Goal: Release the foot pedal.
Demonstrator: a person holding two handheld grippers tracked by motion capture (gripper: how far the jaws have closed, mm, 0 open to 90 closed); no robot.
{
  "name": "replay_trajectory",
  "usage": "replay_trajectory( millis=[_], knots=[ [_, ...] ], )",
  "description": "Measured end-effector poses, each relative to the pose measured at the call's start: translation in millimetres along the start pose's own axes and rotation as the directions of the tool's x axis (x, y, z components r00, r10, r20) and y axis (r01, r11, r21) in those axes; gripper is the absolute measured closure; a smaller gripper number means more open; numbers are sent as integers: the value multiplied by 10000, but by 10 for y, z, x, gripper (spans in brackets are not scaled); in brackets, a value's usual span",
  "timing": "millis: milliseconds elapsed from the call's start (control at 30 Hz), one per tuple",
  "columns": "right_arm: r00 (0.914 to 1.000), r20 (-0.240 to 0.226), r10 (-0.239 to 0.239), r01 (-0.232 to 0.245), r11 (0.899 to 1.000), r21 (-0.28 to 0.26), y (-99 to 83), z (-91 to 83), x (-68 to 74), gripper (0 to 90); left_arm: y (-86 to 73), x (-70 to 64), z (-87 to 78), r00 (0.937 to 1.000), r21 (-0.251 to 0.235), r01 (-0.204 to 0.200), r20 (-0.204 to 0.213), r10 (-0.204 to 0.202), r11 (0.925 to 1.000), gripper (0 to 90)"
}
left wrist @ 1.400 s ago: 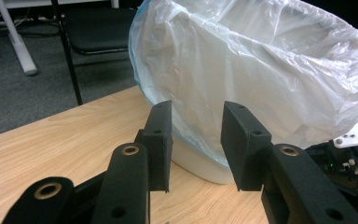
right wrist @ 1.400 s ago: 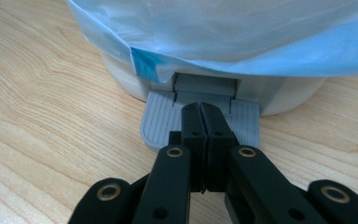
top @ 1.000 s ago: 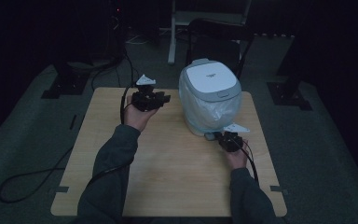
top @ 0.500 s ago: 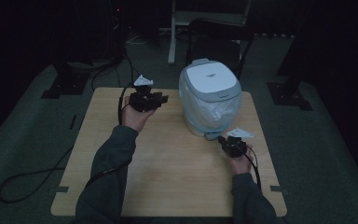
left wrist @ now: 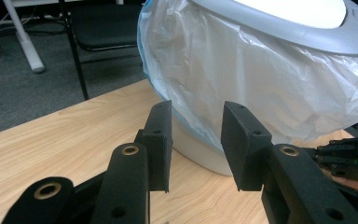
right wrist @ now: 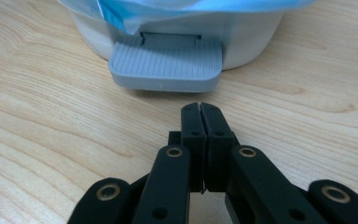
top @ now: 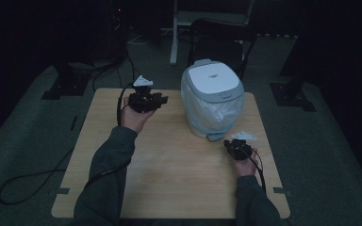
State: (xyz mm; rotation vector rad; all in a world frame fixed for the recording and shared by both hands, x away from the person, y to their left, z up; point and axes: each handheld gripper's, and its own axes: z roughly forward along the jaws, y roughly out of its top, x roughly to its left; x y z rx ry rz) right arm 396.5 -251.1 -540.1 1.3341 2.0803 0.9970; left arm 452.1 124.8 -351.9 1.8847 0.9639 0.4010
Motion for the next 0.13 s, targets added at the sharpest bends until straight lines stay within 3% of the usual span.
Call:
replay_trajectory(
  millis=[133],
  knots=[
    [10000, -17, 55, -54, 9999, 144, -20, 36, -10, 844, 38, 1, -36, 9995, 103, -274, -166, 276, 9996, 644]
  ],
)
